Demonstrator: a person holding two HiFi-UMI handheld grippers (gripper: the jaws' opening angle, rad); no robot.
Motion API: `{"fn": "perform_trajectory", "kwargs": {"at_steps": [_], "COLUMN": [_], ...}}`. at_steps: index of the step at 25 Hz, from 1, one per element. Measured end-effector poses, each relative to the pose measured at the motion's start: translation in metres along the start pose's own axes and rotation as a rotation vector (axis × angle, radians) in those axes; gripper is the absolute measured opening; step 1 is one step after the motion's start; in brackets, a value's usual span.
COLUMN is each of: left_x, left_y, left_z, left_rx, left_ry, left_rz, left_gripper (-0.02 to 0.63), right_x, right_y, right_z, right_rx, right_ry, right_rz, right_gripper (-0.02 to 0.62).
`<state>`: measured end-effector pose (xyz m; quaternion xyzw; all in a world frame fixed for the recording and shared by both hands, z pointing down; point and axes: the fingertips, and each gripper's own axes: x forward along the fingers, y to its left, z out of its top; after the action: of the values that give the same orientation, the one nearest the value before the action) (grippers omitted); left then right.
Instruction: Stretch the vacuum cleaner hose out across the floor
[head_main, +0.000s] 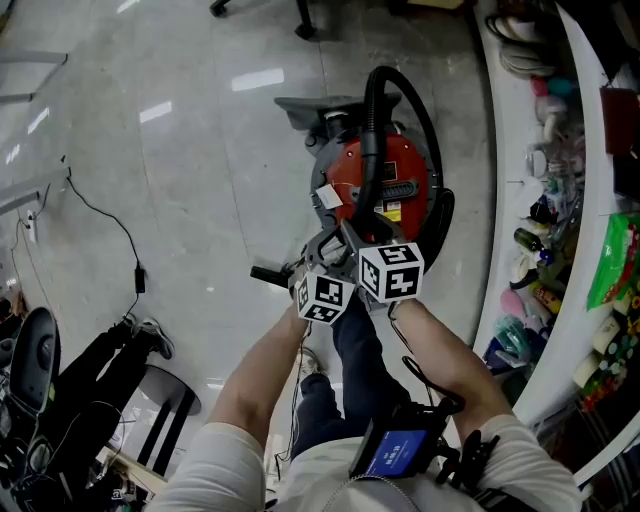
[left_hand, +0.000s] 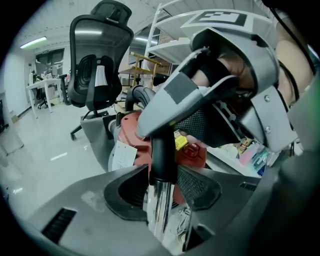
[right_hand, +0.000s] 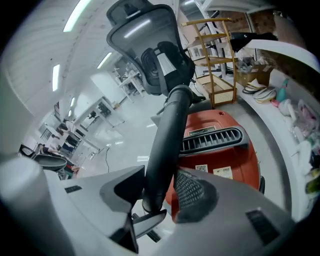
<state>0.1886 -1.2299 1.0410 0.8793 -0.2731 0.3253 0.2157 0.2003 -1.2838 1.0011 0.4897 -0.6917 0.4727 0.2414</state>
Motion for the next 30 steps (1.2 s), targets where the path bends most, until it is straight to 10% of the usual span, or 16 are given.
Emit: {"fn": "perform_trajectory", "kwargs": {"at_steps": [30], "left_x": [-0.075], "left_y": [-0.036], "left_z": [0.044], "left_rx": [0.122], "left_ry": [-0.062], "left_rz": [-0.080], "left_gripper": [0.161], "right_x": [-0.107], "right_y": [0.085], "right_z": [0.008], "right_rx": [-0.042], "right_ry": [-0.066], "right_rz": [0.133], "right_gripper": [0.144]}}
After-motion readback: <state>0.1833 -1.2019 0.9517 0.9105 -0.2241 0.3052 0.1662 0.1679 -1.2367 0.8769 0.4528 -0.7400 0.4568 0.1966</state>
